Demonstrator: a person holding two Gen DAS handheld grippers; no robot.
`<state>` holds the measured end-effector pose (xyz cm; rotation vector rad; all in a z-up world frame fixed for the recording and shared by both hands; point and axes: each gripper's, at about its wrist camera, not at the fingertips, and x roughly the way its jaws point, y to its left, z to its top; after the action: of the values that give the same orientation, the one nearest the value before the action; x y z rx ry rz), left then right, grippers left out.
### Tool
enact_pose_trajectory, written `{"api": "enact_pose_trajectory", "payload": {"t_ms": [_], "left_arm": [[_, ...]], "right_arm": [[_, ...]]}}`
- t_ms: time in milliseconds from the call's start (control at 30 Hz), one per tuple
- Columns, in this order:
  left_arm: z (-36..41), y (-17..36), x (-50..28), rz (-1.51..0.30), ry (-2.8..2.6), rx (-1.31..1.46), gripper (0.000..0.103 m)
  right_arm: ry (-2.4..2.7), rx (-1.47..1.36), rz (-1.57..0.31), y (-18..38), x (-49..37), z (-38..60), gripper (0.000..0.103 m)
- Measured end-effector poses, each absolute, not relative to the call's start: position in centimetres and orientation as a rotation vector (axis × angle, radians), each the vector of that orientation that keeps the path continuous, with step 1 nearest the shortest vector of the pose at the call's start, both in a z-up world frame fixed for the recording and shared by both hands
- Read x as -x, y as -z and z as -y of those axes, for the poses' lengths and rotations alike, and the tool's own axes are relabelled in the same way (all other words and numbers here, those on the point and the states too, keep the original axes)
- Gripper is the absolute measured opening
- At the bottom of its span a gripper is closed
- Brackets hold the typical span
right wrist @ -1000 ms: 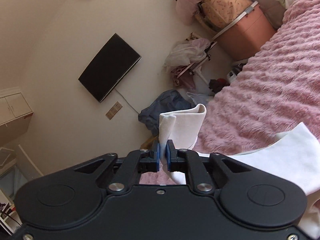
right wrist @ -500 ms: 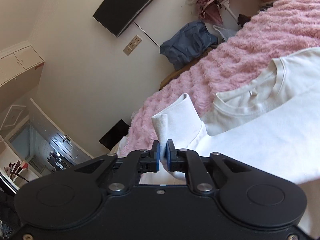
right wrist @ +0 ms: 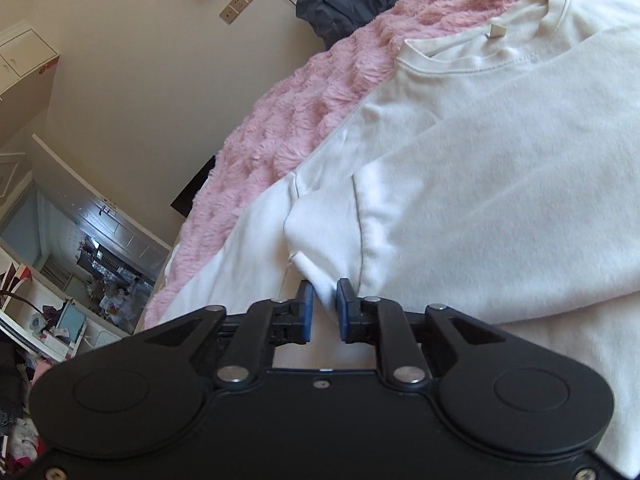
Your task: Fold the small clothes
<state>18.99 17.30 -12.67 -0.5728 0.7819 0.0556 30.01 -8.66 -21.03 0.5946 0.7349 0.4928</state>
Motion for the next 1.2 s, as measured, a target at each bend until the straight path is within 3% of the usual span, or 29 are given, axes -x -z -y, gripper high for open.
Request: {"api": "enact_pose_trajectory", "payload": {"t_ms": [33, 100, 133, 367, 700, 733, 767, 800, 1000, 1200], "left_arm": [[-17.7, 12.5, -20.3, -0.772, -0.041, 0.573, 0.062], [-18.5, 12.5, -22.9, -0.747, -0.001, 0.597, 0.062], [-18.8, 12.6, -24.3, -0.74, 0.022, 0.612, 0.062], [-20.1, 14.8, -31.6, -0.74, 0.075, 0.634, 0.057], [-19.4, 17.7, -37.0, -0.777, 0.132, 0.676, 0.052], [-19.2, 17.8, -37.3, -0.774, 0.134, 0.67, 0.05], [-19.0, 17.8, -37.4, -0.775, 0.135, 0.658, 0.031], [-18.8, 17.9, -37.5, -0.776, 0.144, 0.653, 0.0], [-18.3, 17.6, -37.0, -0.735, 0.191, 0.637, 0.0], [-19.6, 14.2, -33.5, -0.585, 0.166, 0.652, 0.0]], "right_arm": [[-0.513, -0.599, -0.747, 20.7, -29.8, 9.1, 0.028], [-0.55, -0.607, -0.733, 19.5, -28.4, 10.6, 0.045], [-0.563, -0.602, -0.713, 18.7, -27.5, 11.6, 0.047], [-0.391, -0.336, -0.497, 13.8, -20.2, 21.4, 0.056], [-0.215, -0.364, -0.511, 16.0, -18.2, 29.2, 0.056], [-0.214, -0.373, -0.513, 16.3, -18.3, 29.3, 0.056], [-0.212, -0.378, -0.515, 16.6, -18.4, 29.4, 0.056], [-0.212, -0.379, -0.515, 16.7, -18.4, 29.5, 0.056], [-0.149, -0.323, -0.463, 16.6, -18.8, 29.9, 0.059], [-0.101, -0.315, -0.477, 16.9, -19.7, 30.8, 0.061]]}}
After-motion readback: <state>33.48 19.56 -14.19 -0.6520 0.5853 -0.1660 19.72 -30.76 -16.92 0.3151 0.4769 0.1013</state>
